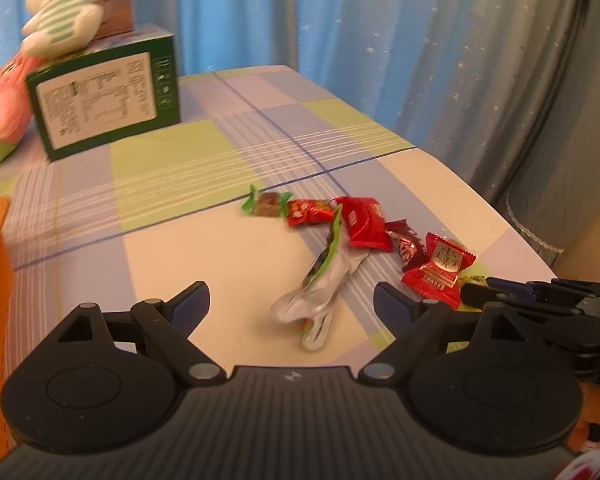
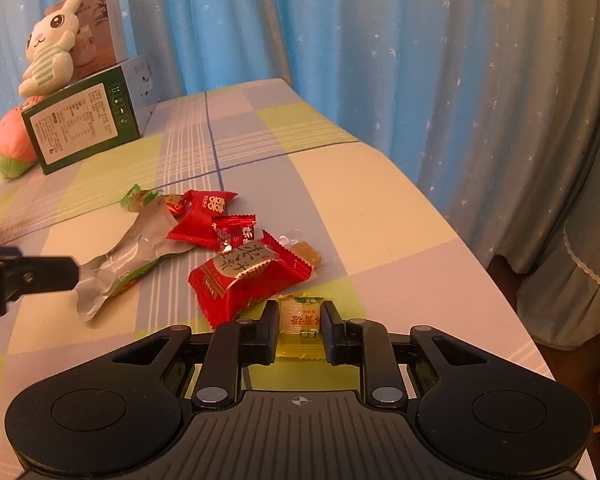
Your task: Organize snacks
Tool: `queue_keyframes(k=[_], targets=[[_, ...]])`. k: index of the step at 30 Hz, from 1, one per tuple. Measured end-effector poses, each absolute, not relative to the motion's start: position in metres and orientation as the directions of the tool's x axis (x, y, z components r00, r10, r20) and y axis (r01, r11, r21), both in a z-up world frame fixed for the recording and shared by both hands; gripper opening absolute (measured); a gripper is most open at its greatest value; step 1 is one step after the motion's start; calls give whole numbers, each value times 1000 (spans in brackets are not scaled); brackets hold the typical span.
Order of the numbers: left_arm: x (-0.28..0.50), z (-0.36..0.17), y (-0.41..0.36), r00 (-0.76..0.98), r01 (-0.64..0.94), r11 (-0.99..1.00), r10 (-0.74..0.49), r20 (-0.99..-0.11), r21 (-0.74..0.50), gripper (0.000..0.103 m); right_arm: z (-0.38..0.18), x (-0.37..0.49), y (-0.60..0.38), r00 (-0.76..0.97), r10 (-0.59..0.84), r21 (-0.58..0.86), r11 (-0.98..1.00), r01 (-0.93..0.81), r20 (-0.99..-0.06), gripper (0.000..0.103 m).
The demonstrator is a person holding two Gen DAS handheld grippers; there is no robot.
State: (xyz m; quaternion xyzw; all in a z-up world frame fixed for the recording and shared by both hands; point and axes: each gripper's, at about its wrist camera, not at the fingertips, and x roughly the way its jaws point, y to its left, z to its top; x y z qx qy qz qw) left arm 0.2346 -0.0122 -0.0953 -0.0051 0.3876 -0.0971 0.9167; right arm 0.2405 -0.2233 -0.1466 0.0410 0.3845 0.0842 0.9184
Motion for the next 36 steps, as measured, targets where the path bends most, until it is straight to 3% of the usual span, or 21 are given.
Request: queue_keyframes(k=[9, 18, 36], targets=[[264, -112, -43, 652, 347, 937, -220, -725, 27, 65, -140, 229, -233, 693, 183, 165, 982, -93, -697, 22], [274, -128, -50, 605, 367, 930, -219, -765, 24, 26, -139, 226, -239, 688, 193, 192, 978, -79, -700, 22], [159, -124, -4, 620, 90, 990, -143, -772, -112, 26, -134, 188, -217, 666, 278, 215, 960, -177, -692, 22]])
